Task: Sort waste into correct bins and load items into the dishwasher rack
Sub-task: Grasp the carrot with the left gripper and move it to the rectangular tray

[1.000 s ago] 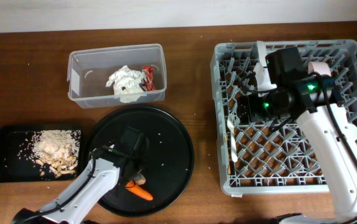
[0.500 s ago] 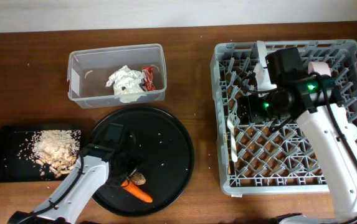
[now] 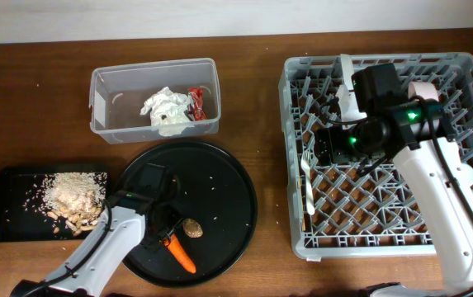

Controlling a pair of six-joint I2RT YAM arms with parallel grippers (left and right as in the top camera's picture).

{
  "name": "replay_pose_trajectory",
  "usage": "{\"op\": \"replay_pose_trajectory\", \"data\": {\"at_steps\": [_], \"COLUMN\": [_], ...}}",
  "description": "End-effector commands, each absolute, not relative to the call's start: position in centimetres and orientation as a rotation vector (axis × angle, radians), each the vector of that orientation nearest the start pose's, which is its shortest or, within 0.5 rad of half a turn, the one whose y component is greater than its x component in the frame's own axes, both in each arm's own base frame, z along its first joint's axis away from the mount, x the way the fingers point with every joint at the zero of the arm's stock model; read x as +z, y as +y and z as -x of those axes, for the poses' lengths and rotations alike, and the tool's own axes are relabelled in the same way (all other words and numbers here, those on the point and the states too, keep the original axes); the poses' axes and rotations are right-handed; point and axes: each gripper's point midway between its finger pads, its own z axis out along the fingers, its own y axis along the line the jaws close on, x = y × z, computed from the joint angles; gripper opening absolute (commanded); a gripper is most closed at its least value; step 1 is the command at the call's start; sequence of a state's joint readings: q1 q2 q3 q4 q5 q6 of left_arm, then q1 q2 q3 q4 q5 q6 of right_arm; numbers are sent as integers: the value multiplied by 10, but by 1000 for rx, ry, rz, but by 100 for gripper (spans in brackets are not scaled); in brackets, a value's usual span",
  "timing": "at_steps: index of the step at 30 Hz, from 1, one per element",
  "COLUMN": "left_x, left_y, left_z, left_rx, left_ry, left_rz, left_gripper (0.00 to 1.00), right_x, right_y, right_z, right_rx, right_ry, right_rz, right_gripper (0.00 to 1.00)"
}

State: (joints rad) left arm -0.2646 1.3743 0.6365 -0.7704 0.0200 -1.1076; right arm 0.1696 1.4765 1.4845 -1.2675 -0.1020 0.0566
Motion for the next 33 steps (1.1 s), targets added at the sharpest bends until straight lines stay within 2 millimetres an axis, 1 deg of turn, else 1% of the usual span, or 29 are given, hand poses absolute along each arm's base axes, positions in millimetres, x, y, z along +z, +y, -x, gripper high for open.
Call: {"op": "replay_pose_trajectory", "data": {"at_steps": [1, 3, 5, 7, 8, 11, 12, 14, 16, 17, 18, 19, 20, 21, 22, 23, 24, 25, 26, 27, 28, 29, 31, 32, 33], "left_x": [5, 2, 1, 1, 1, 1, 1, 2, 11, 21, 33, 43, 63, 87, 102, 124, 133, 140, 142, 143, 146, 147, 146, 140, 134], "left_y": [-67, -70, -70, -68, -68, -70, -70, -71, -72, -68, -61, -53, -38, -22, -7, 24, 46, 75, 102, 132, 174, 200, 234, 248, 253], "left_z": [-186, -177, -175, -176, -175, -174, -174, -176, -189, -197, -206, -213, -228, -246, -259, -277, -282, -285, -282, -273, -258, -244, -230, -223, -220], "left_rx": [-98, -73, -64, -51, -48, -64, -67, -72, -89, -74, -47, -21, 19, 16, 3, -5, 1, 22, 71, 159, 277, 358, 449, 482, 488], "left_ry": [2899, 2934, 2938, 2932, 2935, 2965, 2968, 2968, 2962, 2946, 2929, 2915, 2883, 2834, 2787, 2691, 2631, 2564, 2502, 2430, 2319, 2245, 2145, 2120, 2118], "left_rz": [1210, 1172, 1165, 1165, 1164, 1107, 1100, 1087, 1007, 998, 976, 958, 935, 937, 959, 1026, 1093, 1157, 1231, 1326, 1457, 1541, 1640, 1693, 1718], "left_gripper": [57, 58, 57, 50, 45, 14, 10, 9, 5, 5, 2, 2, 1, 1, 1, 1, 2, 2, 2, 2, 1, 1, 1, 1, 1], "right_x": [203, 203, 203, 203, 203, 203, 203, 203, 203, 203, 203, 203, 203, 203, 203, 203, 203, 203, 203, 203, 203, 203, 203, 203, 203], "right_y": [68, 68, 68, 68, 68, 67, 67, 67, 67, 67, 67, 67, 67, 67, 67, 67, 67, 67, 67, 67, 67, 67, 67, 67, 67], "right_z": [-307, -307, -307, -307, -307, -307, -307, -307, -307, -307, -307, -307, -307, -307, -307, -307, -307, -307, -307, -307, -307, -307, -307, -307, -307], "right_rx": [190, 190, 190, 190, 190, 184, 185, 184, 184, 180, 180, 180, 180, 180, 180, 180, 180, 180, 180, 180, 180, 180, 180, 180, 180], "right_ry": [2840, 2839, 2840, 2841, 2841, 2841, 2841, 2842, 2843, 2843, 2843, 2843, 2843, 2843, 2843, 2843, 2843, 2842, 2843, 2843, 2843, 2842, 2842, 2843, 2843], "right_rz": [164, 164, 164, 164, 164, 163, 163, 163, 163, 162, 162, 162, 162, 162, 162, 162, 162, 162, 162, 162, 162, 162, 162, 162, 162], "right_gripper": [89, 89, 89, 89, 89, 89, 89, 89, 89, 89, 89, 89, 89, 89, 89, 89, 89, 89, 89, 89, 89, 89, 89, 89, 89]}}
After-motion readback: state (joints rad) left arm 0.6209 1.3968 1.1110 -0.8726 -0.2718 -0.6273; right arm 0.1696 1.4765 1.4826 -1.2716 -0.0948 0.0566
